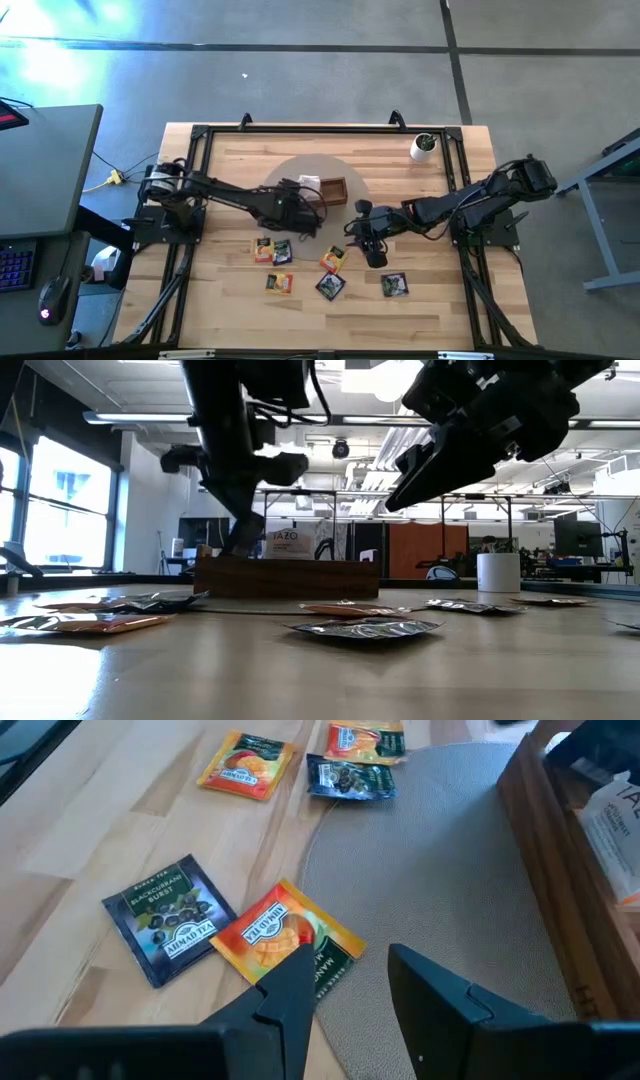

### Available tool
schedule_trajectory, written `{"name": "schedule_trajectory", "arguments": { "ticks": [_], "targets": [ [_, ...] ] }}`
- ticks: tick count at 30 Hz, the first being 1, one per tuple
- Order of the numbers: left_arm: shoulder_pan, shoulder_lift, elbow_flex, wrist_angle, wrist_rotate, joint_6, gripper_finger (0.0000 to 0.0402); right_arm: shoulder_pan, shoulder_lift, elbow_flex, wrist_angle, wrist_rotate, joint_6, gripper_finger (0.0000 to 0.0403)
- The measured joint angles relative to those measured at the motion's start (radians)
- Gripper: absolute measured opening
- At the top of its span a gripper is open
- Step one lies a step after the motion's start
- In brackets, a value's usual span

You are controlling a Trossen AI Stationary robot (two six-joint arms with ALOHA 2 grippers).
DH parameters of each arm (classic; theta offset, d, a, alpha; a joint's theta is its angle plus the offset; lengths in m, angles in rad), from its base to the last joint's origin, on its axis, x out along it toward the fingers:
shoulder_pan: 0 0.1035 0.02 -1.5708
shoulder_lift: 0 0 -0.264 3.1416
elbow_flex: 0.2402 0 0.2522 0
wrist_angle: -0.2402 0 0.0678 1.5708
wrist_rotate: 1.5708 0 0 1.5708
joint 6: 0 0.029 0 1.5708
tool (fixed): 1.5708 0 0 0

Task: Pick & Place Tea
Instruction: Put the purple tea bag into the left section of the wooden organizer

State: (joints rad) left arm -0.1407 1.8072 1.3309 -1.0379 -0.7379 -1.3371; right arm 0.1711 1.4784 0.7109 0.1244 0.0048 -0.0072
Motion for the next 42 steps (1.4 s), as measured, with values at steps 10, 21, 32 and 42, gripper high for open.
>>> {"name": "schedule_trajectory", "arguments": {
  "ticks": [10,21,32,42],
  "targets": [
    [-0.025,0.0,0.065,-0.111,-0.063,-0.291,0.0001,0.0,0.0,0.0,0.0,0.0,0.0,0.0126],
    [-0.024,0.027,0.065,-0.142,-0.019,-0.547,0.0,0.0,0.0,0.0,0.0,0.0,0.001,0.0126],
    [-0.023,0.027,0.065,-0.264,0.017,-0.834,0.0,0.0,0.0,0.0,-0.001,-0.01,0.0,0.0126],
    [0.055,0.028,0.065,-0.219,0.037,-0.784,0.0001,0.0,0.0,0.0,-0.001,-0.009,-0.019,0.0126]
  ]
}}
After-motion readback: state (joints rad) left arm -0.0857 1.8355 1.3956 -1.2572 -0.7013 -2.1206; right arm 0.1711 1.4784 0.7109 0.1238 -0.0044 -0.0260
